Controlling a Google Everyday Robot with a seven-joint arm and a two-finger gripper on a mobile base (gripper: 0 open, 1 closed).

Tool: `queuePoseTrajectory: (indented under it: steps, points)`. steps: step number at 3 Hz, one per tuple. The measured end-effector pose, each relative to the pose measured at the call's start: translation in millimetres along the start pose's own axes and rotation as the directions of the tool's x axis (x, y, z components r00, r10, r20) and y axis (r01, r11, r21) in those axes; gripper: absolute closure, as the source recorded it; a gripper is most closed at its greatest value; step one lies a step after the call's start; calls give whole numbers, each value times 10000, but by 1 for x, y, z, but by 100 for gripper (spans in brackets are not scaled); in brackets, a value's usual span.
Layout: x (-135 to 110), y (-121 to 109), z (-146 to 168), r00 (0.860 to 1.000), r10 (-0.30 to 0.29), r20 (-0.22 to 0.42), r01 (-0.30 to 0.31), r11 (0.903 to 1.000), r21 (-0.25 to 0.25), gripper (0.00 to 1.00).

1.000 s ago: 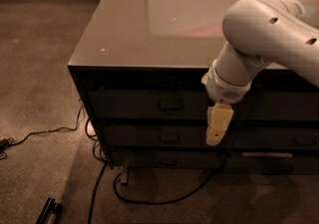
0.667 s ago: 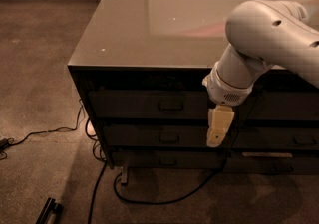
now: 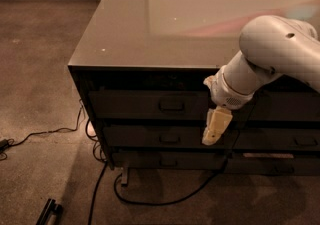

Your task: Open top drawer

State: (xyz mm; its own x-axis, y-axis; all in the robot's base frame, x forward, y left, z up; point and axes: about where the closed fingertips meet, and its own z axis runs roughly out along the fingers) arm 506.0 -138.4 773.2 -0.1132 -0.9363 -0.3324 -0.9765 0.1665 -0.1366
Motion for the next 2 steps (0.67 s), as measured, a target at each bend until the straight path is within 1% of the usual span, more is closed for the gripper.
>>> queuePoseTrajectory:
  steps: [1, 2]
  points:
    - [-6, -10, 14, 9995, -72, 311, 65, 9997, 240, 0]
    - [-18, -11, 34, 9988, -429, 220, 423, 9988, 256, 0]
